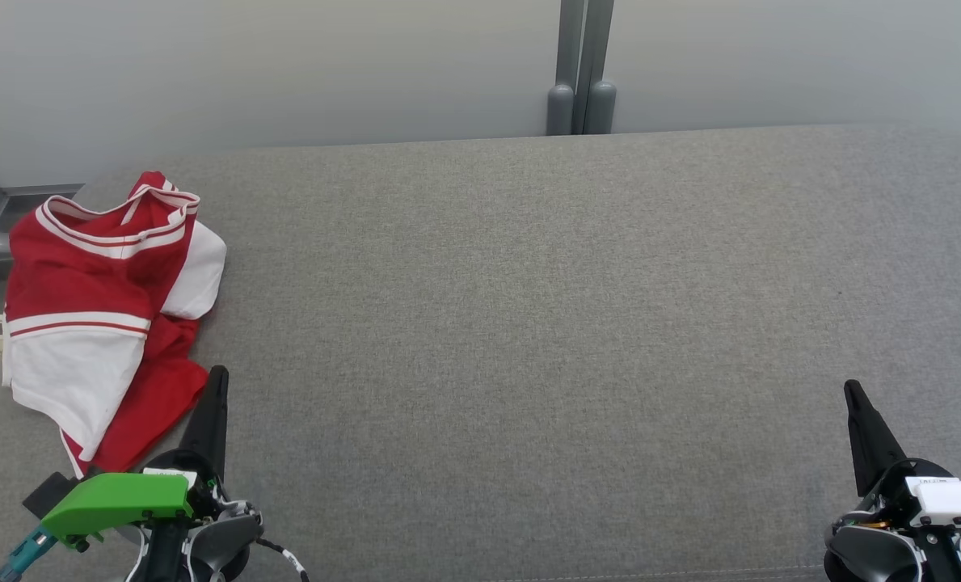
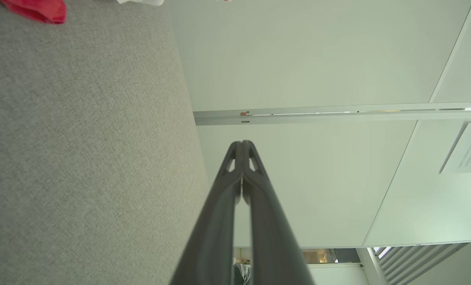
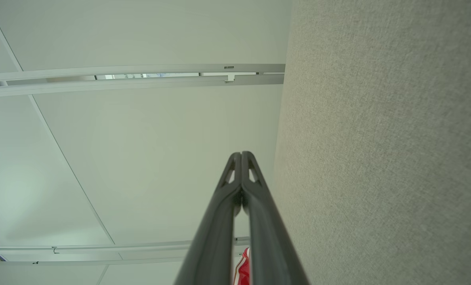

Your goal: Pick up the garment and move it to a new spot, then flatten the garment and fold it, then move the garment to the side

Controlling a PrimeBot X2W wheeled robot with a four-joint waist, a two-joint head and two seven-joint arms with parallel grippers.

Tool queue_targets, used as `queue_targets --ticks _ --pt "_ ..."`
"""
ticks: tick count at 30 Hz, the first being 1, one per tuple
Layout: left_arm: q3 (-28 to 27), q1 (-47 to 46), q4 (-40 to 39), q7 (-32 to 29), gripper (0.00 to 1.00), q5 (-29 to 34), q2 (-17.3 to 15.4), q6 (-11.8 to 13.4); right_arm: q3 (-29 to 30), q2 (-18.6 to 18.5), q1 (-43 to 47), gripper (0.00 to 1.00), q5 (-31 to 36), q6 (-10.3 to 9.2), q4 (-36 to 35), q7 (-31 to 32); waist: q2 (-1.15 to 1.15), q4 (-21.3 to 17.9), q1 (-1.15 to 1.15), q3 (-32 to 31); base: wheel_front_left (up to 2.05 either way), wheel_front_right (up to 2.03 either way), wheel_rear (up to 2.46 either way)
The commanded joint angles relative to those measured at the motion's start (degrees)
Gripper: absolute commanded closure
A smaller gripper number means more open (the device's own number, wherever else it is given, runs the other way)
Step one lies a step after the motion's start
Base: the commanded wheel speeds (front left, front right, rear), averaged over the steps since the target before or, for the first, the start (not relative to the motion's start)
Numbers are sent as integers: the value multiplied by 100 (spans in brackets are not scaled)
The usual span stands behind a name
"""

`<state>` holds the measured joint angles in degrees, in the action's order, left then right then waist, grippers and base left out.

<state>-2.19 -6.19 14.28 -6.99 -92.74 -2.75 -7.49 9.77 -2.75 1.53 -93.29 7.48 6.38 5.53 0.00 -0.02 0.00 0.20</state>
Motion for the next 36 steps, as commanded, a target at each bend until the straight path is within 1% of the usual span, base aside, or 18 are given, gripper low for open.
queue_targets --ticks 1,36 --pt "-17 -65 -15 -11 100 -28 -8 -18 8 -26 48 100 -21 2 -27 11 0 0 0 0 0 0 0" --pt "-17 -65 -15 -11 100 -28 -8 -18 8 -26 48 100 -21 2 -27 11 0 0 0 0 0 0 0"
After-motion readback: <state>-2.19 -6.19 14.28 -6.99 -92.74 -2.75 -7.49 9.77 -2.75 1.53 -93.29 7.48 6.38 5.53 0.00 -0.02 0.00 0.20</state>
